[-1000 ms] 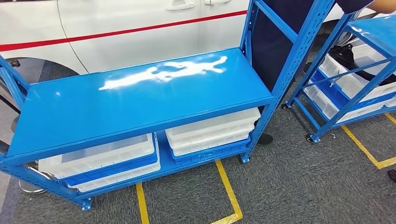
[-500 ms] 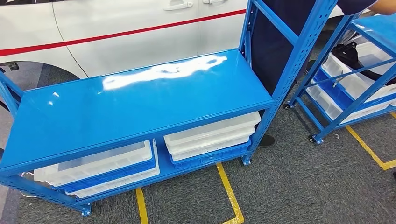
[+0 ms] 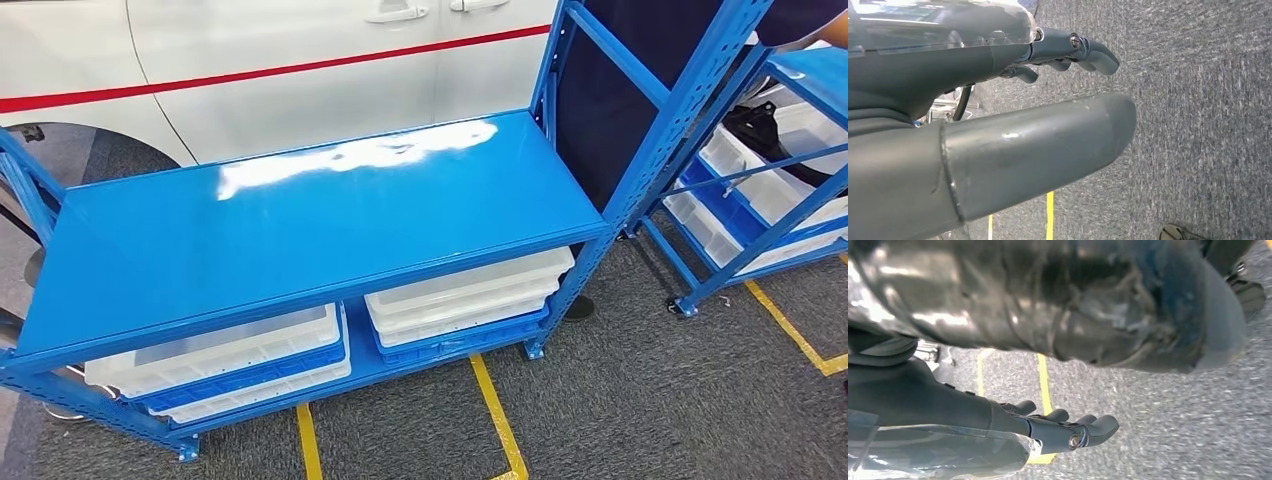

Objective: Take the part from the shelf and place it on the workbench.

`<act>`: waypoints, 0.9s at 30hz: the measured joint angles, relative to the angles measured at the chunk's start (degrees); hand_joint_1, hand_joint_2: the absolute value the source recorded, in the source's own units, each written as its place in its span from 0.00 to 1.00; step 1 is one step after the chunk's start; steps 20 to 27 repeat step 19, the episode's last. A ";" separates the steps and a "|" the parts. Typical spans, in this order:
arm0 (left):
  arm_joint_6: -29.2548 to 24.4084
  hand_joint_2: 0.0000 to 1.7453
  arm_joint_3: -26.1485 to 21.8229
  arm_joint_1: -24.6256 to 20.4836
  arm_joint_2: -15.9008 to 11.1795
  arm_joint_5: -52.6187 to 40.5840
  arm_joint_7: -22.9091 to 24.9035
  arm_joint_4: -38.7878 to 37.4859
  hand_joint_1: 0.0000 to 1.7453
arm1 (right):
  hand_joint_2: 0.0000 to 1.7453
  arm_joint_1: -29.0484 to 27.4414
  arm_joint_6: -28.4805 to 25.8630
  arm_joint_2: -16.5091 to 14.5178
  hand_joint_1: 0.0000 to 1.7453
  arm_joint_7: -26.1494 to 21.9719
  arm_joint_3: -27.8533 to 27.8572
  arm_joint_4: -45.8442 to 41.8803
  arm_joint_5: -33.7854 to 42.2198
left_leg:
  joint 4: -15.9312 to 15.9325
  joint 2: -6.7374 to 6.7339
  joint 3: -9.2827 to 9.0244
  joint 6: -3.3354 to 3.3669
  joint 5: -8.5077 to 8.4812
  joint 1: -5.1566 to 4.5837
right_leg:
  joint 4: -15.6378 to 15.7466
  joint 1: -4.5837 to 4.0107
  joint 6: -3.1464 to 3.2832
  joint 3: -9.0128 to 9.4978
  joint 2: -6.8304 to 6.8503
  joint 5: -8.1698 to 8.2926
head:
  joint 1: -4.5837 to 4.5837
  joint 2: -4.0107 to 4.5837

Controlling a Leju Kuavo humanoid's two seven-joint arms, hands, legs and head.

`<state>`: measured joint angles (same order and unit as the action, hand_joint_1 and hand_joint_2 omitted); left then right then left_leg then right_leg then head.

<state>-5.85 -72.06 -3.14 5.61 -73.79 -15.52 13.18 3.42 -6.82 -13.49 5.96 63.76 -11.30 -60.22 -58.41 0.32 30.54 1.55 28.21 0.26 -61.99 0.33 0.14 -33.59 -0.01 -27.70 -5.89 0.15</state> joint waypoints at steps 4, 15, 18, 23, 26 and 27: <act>-0.21 0.00 0.02 -0.12 0.05 -0.15 0.18 0.00 0.00 | 1.00 0.10 -1.10 0.00 0.00 0.89 0.31 0.00 -0.04 | 0.12 -0.02 -0.06 -0.20 0.23 -0.12 | 2.65 -0.24 0.15 0.89 -0.12 0.30 | 0.02 0.01; -0.89 1.00 -0.01 -0.14 0.01 0.01 1.27 0.00 0.00 | 1.00 0.20 -2.97 -0.07 0.00 2.15 1.17 0.00 -0.37 | 1.02 -0.01 -0.60 -0.54 -0.02 -0.04 | 2.78 -0.36 0.70 1.23 -0.14 0.09 | 0.01 0.02; -1.15 1.00 -0.03 -0.15 0.03 0.04 1.54 0.00 0.00 | 1.00 0.21 -3.05 -0.07 0.00 2.73 1.24 0.00 -0.62 | 1.03 -0.01 -0.62 -0.91 0.01 -0.01 | 2.74 -0.38 0.73 1.25 -0.14 0.07 | 0.01 0.01; -1.15 1.00 -0.03 -0.16 0.03 0.06 1.55 0.00 0.00 | 1.00 0.22 -3.08 -0.07 0.00 2.91 1.24 0.00 -0.69 | 1.03 -0.01 -0.63 -0.95 0.01 -0.01 | 2.74 -0.37 0.73 1.25 -0.14 0.07 | 0.01 0.01; -1.15 1.00 -0.03 -0.16 0.03 0.06 1.55 0.00 0.00 | 1.00 0.22 -3.08 -0.07 0.00 2.91 1.24 0.00 -0.69 | 1.03 -0.01 -0.63 -0.95 0.01 -0.01 | 2.74 -0.37 0.73 1.25 -0.14 0.07 | 0.01 0.01; -1.15 1.00 -0.03 -0.16 0.03 0.06 1.55 0.00 0.00 | 1.00 0.22 -3.08 -0.07 0.00 2.91 1.24 0.00 -0.69 | 1.03 -0.01 -0.63 -0.95 0.01 -0.01 | 2.74 -0.37 0.73 1.25 -0.14 0.07 | 0.01 0.01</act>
